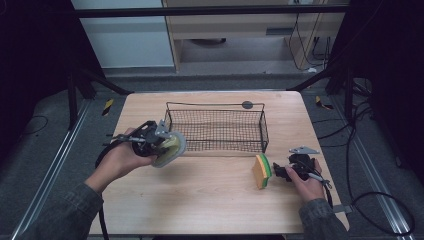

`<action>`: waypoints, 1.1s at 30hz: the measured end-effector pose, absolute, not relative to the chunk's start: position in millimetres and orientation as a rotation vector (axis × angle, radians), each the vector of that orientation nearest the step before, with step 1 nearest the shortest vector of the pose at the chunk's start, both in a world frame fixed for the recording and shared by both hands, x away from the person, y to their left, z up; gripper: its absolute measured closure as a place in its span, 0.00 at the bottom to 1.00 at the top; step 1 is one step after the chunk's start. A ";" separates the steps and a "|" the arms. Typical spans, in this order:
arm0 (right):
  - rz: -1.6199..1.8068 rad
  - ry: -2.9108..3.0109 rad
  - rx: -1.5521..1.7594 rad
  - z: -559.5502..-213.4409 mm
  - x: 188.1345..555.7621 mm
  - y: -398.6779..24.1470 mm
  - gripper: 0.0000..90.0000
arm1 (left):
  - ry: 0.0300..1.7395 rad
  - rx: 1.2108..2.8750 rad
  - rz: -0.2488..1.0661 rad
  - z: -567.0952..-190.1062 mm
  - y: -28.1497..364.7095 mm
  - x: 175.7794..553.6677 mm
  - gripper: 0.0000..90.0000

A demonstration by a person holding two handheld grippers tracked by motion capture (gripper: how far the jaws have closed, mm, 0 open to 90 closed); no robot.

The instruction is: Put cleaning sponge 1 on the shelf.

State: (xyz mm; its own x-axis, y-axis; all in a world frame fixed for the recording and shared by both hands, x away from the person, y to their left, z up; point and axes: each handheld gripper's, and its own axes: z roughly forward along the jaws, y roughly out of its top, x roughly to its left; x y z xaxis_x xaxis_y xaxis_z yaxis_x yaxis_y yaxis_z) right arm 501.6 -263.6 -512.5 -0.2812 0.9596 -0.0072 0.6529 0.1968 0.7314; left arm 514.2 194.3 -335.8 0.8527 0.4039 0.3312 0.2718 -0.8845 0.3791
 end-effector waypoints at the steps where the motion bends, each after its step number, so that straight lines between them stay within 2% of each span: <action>1: 0.867 2.010 1.504 -512.3 501.5 -263.2 0.04 | 0.489 2.714 0.599 -332.6 192.6 516.6 0.78; 5: 0.863 2.006 1.505 -512.6 502.1 -262.7 0.03 | 0.424 2.723 0.632 -319.8 186.9 526.9 0.78; 11: 0.860 2.009 1.510 -512.7 502.8 -261.5 0.02 | 0.342 2.712 0.760 -310.8 178.8 539.6 0.78; 17: 0.866 2.012 1.509 -512.5 502.7 -261.8 0.02 | 0.400 2.667 0.891 -310.8 178.9 548.6 0.78; 33: 0.861 2.021 1.500 -512.7 503.0 -262.8 0.01 | 0.384 2.643 0.968 -312.1 171.1 565.4 0.78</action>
State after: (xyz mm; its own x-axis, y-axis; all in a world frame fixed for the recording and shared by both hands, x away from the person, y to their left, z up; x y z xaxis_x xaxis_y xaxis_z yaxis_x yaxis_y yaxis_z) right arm 503.0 -262.8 -512.7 -0.2868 0.9580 -0.0077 0.6580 0.2028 0.7252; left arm 565.4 171.1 -312.1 0.7372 0.3466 0.5800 0.1447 -0.9195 0.3655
